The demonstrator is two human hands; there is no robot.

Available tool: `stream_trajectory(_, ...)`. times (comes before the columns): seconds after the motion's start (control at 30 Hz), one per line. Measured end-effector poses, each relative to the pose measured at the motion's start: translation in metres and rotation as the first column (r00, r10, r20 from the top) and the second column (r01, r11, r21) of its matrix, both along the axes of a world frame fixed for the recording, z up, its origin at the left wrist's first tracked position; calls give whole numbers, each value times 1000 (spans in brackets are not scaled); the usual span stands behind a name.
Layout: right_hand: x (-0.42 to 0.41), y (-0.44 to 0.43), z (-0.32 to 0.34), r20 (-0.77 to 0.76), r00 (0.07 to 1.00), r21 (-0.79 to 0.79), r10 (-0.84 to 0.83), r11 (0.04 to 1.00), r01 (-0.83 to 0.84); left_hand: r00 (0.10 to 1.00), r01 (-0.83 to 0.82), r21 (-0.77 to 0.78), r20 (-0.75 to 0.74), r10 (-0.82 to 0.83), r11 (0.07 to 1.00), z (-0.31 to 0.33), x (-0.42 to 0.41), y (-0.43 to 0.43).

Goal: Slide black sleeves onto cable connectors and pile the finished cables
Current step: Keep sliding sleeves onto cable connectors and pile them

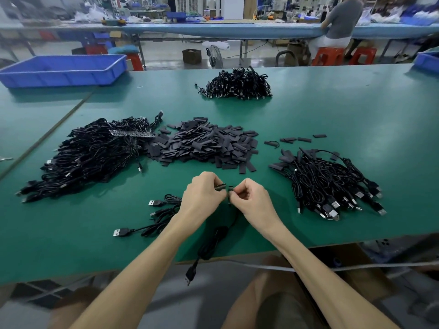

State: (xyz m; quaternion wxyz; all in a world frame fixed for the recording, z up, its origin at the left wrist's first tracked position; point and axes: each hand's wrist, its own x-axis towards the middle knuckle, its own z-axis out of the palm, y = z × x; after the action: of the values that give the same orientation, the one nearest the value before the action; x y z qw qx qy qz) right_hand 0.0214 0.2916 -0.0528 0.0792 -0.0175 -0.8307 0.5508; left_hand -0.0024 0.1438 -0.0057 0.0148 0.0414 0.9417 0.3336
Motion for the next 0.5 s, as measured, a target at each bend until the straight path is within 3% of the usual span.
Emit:
stream_trajectory(0.17,2,0,4,7,1000,-95,-22,995,23,996,30,-99,-82,-38,995,4,-11,-22)
stream_trajectory(0.3,0,0,6,2,1000,-313,-16,949,16,983,-59,-221,-181,18,974,4,-29,-60)
stream_trajectory(0.43,-2,3,4,11,993,-450,-119,886,111,929,-222,-516,-370,19,827,-4,-35,-79)
stream_trajectory(0.5,-3,3,2,19,986,-434,-169,887,160,899,-241,-541,-437,-25,806,-8,-35,-72)
